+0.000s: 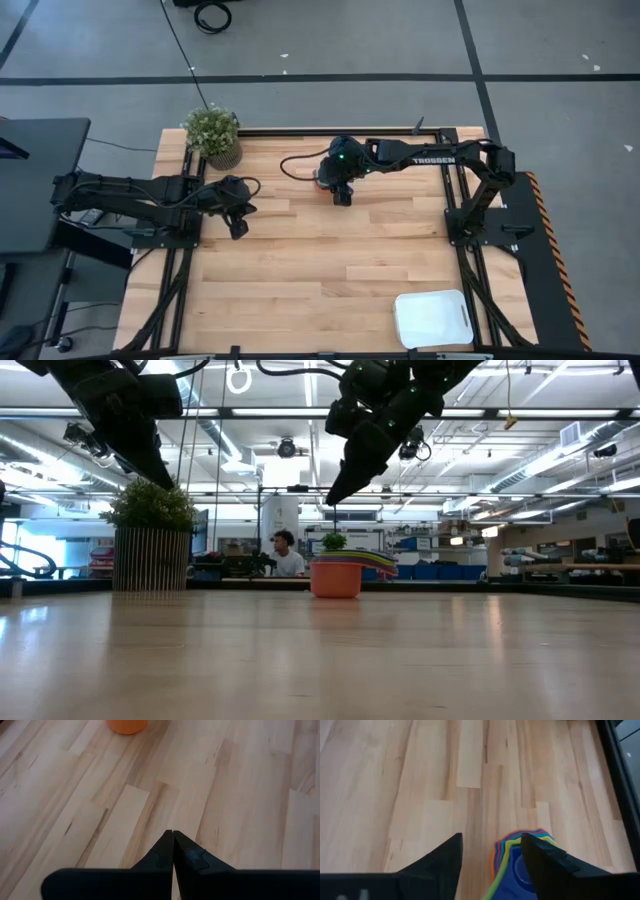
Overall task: Nest measuring cups in basket
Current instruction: Put the stacked measuring cups into the white bin
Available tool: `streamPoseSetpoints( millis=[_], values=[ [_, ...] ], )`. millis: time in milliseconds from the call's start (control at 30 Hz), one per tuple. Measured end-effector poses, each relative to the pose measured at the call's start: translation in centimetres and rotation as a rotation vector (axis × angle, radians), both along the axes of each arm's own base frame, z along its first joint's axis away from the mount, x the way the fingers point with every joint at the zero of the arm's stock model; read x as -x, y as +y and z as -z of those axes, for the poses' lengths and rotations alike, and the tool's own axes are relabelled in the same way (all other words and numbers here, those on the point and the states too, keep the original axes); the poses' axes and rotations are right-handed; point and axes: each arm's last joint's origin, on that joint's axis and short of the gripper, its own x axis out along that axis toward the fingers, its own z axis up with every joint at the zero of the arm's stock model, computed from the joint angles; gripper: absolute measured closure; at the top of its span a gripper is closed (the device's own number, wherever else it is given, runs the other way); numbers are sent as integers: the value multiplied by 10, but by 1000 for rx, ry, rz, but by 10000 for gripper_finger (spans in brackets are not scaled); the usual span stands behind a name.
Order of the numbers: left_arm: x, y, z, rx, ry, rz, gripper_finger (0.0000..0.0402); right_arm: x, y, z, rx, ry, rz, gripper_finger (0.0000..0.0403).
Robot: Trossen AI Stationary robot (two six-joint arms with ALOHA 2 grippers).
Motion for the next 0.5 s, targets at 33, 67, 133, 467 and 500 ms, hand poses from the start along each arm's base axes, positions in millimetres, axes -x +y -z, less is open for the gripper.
streamPoseSetpoints(
  millis=[33, 67, 133, 467, 500],
  values=[
    [0, 0, 0, 0, 0, -1, 388, 0, 0, 0, 0, 2, 0, 184],
    [0, 0, 0, 0, 0, -1, 388, 0, 0, 0, -1, 5, 0, 176],
    [0, 0, 0, 0, 0, 0, 388, -2, -1, 5, -3, 18, -1, 160],
    [0, 0, 0, 1, -1, -1, 388, -9, -3, 35, 13, 128, -18, 117],
    [0, 0, 0, 0, 0, -1, 388, -8, -3, 34, 16, 128, -16, 117]
  ],
)
